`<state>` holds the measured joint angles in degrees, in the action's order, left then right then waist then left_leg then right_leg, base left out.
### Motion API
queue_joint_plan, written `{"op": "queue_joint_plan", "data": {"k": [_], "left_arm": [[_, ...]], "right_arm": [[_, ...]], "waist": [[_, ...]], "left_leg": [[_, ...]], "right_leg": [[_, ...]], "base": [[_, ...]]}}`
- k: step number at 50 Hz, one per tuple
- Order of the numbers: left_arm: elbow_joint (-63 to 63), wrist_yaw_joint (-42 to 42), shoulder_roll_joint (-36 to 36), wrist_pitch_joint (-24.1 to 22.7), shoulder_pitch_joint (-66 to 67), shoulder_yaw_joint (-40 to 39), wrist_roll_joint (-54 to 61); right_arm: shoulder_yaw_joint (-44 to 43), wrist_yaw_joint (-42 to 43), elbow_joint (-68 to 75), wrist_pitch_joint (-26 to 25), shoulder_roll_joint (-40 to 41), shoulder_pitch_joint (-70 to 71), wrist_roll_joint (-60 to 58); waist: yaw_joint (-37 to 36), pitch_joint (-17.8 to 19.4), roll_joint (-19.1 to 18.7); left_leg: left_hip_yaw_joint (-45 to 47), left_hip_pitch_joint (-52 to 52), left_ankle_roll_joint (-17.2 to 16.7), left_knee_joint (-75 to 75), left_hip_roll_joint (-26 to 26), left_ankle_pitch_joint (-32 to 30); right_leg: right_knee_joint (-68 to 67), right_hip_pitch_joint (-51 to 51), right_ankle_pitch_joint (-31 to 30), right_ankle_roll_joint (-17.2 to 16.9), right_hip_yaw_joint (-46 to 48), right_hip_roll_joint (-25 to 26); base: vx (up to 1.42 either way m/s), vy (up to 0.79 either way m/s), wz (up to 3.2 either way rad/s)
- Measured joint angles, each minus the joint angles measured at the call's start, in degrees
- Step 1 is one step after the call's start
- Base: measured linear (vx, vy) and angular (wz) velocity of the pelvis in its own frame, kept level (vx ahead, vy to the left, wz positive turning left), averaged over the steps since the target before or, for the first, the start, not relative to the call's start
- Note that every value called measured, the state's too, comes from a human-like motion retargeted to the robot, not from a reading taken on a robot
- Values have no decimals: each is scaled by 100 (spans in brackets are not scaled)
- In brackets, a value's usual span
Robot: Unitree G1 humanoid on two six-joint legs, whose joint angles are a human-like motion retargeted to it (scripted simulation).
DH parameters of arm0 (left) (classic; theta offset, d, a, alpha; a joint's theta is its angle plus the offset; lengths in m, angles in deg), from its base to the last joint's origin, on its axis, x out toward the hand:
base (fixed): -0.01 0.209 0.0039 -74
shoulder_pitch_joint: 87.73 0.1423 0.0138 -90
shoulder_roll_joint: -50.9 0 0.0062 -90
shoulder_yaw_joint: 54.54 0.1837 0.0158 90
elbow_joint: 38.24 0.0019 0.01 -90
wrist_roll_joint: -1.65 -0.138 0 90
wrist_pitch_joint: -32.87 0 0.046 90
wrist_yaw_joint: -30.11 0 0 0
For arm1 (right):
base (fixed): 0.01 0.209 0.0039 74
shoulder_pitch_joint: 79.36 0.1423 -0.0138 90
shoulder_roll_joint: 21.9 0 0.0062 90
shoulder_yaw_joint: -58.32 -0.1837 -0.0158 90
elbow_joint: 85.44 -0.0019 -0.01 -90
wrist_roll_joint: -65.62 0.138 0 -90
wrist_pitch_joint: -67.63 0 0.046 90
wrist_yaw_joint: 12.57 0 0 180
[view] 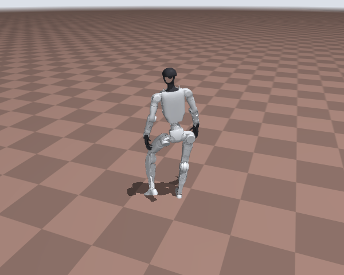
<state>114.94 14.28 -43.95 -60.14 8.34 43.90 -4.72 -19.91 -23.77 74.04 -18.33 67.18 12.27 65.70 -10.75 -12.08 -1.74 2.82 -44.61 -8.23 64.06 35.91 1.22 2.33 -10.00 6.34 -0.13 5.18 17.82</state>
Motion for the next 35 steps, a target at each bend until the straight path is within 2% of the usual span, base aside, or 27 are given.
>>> {"op": "queue_joint_plan", "data": {"k": [4, 8, 13, 15, 19, 23, 25, 30, 32, 35], "left_arm": [[16, 9, -12, 2, 5, 29, -21], [63, 12, 9, 23, 74, 39, -22], [164, -21, 7, 65, 64, 32, 7], [238, -63, -48, 84, -51, 22, 35], [306, -53, -28, 110, 14, -16, 41], [371, -70, -32, 140, -1, -53, 52], [407, -84, -80, 149, -82, -64, 64], [404, -57, -61, 144, 15, -96, 70], [395, -75, -109, 150, -45, -105, 95], [364, -57, -91, 135, 32, -121, 113]], "right_arm": [[-4, 17, -86, 5, -26, -8, -13], [25, 59, -98, 13, 14, -63, -39], [4, 66, -60, 8, 48, -72, -55], [-59, 29, -26, -5, 55, 8, -52], [-44, 48, -23, 0, 114, -65, -65], [-80, 25, -25, -4, 125, -84, -70], [-127, -16, -18, -15, 120, -29, -76], [-99, -12, -18, -8, 158, -118, -115], [-144, -58, -2, -17, 144, -65, -128], [-111, -51, 5, -13, 171, -131, -156]], "waist": [[76, -79, 84], [-29, -150, -81], [-87, -174, -109], [35, -112, 136], [-81, -163, -47], [-108, -173, -57], [9, -125, 151], [-96, -190, -60], [26, -148, 158], [-54, -190, 0]], "left_leg": [[124, 48, 8, -124, -106, -17], [-21, -77, -25, 55, 131, 8], [-95, -115, -85, 208, 182, 7], [55, 2, -75, 122, -117, -64], [-146, -133, -108, 329, 118, -41], [-195, -142, -138, 389, 135, -41], [-35, -29, -124, 283, -105, -76], [-211, -135, -169, 406, 173, -22], [-28, -16, -143, 271, -81, -81], [-151, -99, -173, 356, 128, -40]], "right_leg": [[-32, -55, 72, -11, 46, -118], [21, -21, -8, 37, -14, 98], [23, 36, 9, 65, -52, 152], [-55, 36, 155, 39, 12, -123], [14, 97, 48, 89, -63, 131], [11, 137, 64, 111, -82, 170], [-54, 129, 187, 85, -17, -62], [21, 187, 74, 139, -70, 217], [-45, 164, 197, 117, 4, -34], [14, 198, 106, 148, -29, 168]], "base": [[2, 0, 12], [0, 0, -20], [0, 0, 0], [4, -2, 36], [0, 0, -22], [0, 0, 0], [3, -2, 33], [0, 0, -6], [4, -1, 37], [0, 0, -9]]}}
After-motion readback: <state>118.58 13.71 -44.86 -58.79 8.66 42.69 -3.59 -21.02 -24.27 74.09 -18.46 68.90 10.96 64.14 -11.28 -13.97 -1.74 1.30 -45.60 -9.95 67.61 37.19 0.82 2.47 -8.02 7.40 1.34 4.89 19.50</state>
